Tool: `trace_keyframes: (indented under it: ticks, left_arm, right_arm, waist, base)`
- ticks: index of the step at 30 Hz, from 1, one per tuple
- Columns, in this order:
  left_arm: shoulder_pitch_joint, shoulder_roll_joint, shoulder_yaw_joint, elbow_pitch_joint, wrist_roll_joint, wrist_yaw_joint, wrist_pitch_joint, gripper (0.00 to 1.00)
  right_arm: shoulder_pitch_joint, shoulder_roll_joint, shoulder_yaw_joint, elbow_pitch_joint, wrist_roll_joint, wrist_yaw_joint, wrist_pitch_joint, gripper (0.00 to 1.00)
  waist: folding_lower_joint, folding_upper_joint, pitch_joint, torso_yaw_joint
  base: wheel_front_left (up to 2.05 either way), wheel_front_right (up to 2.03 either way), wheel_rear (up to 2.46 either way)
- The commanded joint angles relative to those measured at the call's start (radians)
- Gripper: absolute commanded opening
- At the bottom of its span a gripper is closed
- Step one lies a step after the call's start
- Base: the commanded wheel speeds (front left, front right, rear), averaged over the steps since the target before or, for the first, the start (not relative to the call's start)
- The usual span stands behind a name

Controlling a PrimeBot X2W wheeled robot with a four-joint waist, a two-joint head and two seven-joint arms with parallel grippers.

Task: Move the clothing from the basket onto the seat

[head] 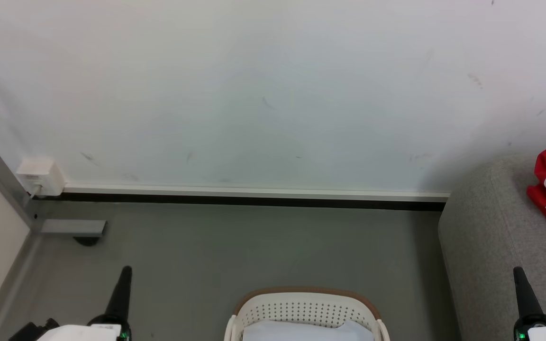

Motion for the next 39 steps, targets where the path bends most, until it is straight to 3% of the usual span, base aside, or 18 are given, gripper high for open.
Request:
trace_keyframes:
  ticks: [1, 39]
  left_arm:
    - [-0.018, 0.003, 0.009, -0.011, -0.035, -0.003, 0.008, 0.00]
    - [-0.033, -0.002, 0.048, -0.036, -0.267, -0.004, 0.074, 0.00]
  right_arm:
    - [-0.023, -0.001, -0.005, -0.010, 0.032, -0.002, 0.008, 0.00]
    - [-0.056, 0.008, -0.007, -0.013, 0.282, -0.002, 0.074, 0.00]
  waist:
    - [-0.0001, 0.0000, 0.001, 0.000]
    - [-0.0001, 0.0000, 0.021, -0.007]
  base:
    - [0.00, 0.00, 0.00]
    - [0.00, 0.00, 0.00]
